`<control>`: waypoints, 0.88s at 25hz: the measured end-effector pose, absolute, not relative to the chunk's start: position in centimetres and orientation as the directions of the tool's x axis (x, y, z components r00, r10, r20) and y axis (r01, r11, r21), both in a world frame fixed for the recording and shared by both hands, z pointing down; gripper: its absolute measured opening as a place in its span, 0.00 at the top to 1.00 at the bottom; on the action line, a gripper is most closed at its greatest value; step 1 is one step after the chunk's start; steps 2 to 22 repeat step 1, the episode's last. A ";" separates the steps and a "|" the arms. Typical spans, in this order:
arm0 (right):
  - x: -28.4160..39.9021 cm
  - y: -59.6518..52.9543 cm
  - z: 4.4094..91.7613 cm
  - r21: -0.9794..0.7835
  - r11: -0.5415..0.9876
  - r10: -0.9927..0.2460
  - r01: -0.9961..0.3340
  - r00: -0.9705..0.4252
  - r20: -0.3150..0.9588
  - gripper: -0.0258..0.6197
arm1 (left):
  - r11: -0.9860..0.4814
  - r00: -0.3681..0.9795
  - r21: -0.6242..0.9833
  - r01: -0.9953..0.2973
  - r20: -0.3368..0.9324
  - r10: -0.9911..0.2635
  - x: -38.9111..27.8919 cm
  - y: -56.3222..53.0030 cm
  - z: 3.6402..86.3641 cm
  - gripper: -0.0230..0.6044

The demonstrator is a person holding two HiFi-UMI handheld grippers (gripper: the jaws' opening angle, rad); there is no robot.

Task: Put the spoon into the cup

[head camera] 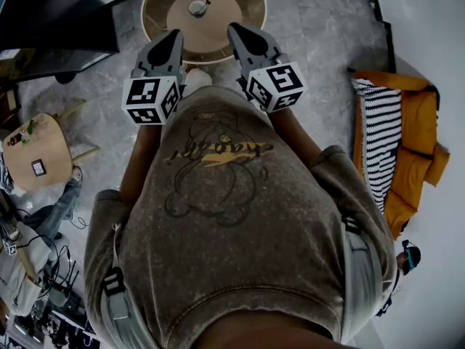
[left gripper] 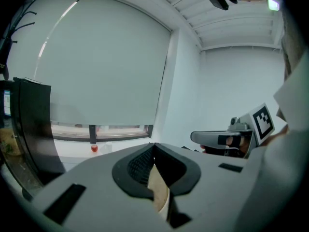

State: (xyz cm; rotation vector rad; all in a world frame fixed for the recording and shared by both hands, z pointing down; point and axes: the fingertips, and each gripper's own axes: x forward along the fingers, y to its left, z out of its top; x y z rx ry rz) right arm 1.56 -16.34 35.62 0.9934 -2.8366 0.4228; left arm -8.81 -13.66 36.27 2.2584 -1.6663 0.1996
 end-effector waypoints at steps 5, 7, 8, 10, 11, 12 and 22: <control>1.7 -16.3 35.5 -0.224 0.749 -0.594 -0.623 -0.782 0.189 0.93 | -0.264 0.308 0.177 -0.948 0.302 -0.902 -8.6 -13.6 36.2 0.94; 1.7 -16.3 35.5 -0.224 0.749 -0.594 -0.623 -0.782 0.189 0.93 | -0.264 0.308 0.177 -0.948 0.302 -0.902 -8.6 -13.6 36.2 0.94; 1.7 -16.3 35.5 -0.224 0.749 -0.594 -0.623 -0.782 0.189 0.93 | -0.264 0.308 0.177 -0.948 0.302 -0.902 -8.6 -13.6 36.2 0.94; 1.7 -16.3 35.5 -0.224 0.749 -0.594 -0.623 -0.782 0.189 0.93 | -0.264 0.308 0.177 -0.948 0.302 -0.902 -8.6 -13.6 36.2 0.94; 1.7 -16.3 35.5 -0.224 0.749 -0.594 -0.623 -0.782 0.189 0.93 | -0.264 0.308 0.177 -0.948 0.302 -0.902 -8.6 -13.6 36.2 0.94; 1.7 -16.3 35.5 -0.224 0.749 -0.594 -0.623 -0.782 0.189 0.93 | -0.264 0.308 0.177 -0.948 0.302 -0.902 -8.6 -13.6 36.2 0.94; 1.7 -16.3 35.5 -0.224 0.749 -0.594 -0.623 -0.782 0.189 0.93 | -0.264 0.308 0.177 -0.948 0.302 -0.902 -8.6 -13.6 36.2 0.94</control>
